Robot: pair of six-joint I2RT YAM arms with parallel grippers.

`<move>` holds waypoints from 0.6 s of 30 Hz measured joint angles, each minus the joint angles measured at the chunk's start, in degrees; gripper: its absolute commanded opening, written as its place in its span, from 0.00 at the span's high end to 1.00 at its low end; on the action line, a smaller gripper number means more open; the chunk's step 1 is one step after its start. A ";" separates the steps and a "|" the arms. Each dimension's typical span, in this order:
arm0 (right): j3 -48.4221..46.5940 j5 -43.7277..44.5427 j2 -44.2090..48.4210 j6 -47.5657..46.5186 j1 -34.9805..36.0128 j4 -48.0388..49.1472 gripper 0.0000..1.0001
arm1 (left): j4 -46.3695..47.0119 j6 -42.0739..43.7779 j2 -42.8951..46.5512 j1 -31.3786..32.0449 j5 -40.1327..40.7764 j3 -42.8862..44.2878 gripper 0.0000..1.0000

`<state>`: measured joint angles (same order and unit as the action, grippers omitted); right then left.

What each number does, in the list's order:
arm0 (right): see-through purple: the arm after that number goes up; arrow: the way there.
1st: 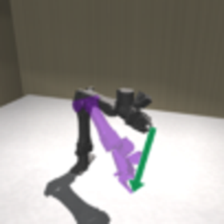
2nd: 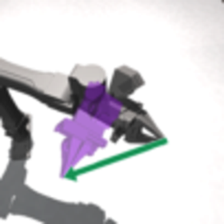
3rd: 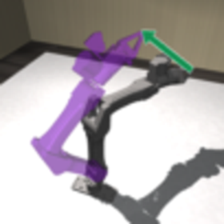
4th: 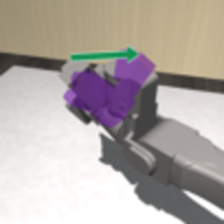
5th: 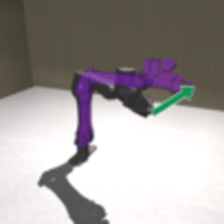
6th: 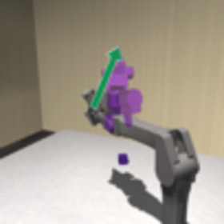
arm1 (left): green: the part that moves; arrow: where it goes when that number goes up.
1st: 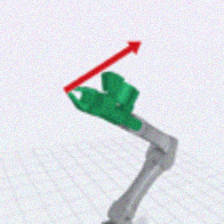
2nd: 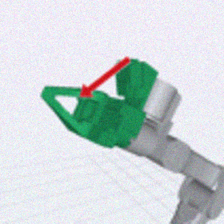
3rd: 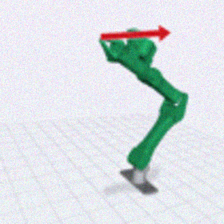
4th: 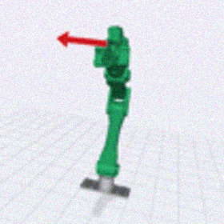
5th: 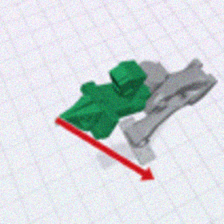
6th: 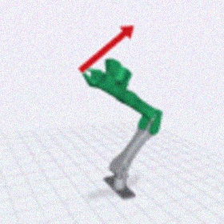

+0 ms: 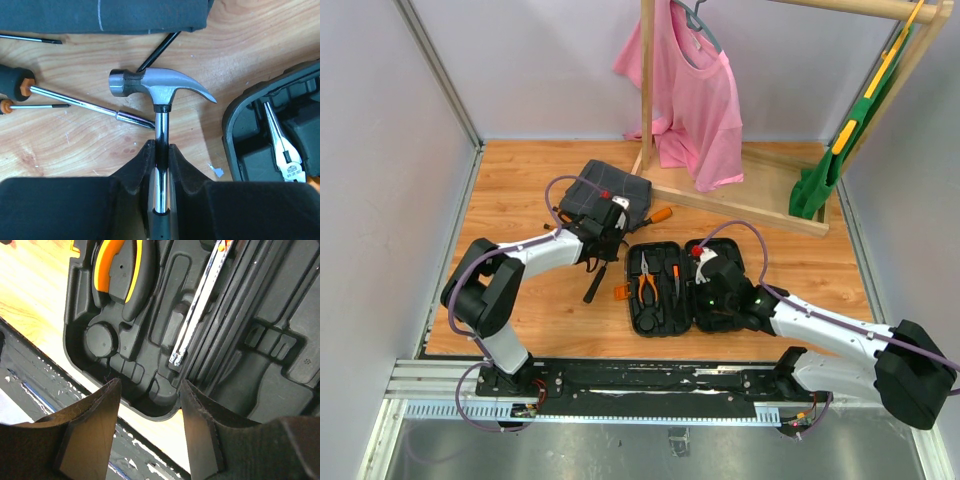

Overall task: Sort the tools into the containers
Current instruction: Pick up the hammer at the center of the board.

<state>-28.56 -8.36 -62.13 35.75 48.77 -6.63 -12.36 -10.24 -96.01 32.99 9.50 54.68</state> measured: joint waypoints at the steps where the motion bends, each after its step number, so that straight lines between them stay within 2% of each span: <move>1: 0.04 0.00 0.04 0.09 0.00 0.00 0.48 | 0.00 -0.02 0.00 -0.04 0.15 0.28 1.00; 9: 0.13 0.02 0.09 0.31 0.00 0.17 0.48 | -0.74 -0.13 0.74 -0.24 0.55 0.46 1.00; 18: 0.15 1.99 3.41 0.31 0.00 -0.72 0.47 | -1.38 -0.79 6.78 -0.24 2.45 0.42 0.99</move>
<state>-28.40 -6.37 -58.72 36.05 48.77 -7.35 -13.74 -11.03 -89.23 32.75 11.94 55.09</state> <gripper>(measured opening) 0.525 0.166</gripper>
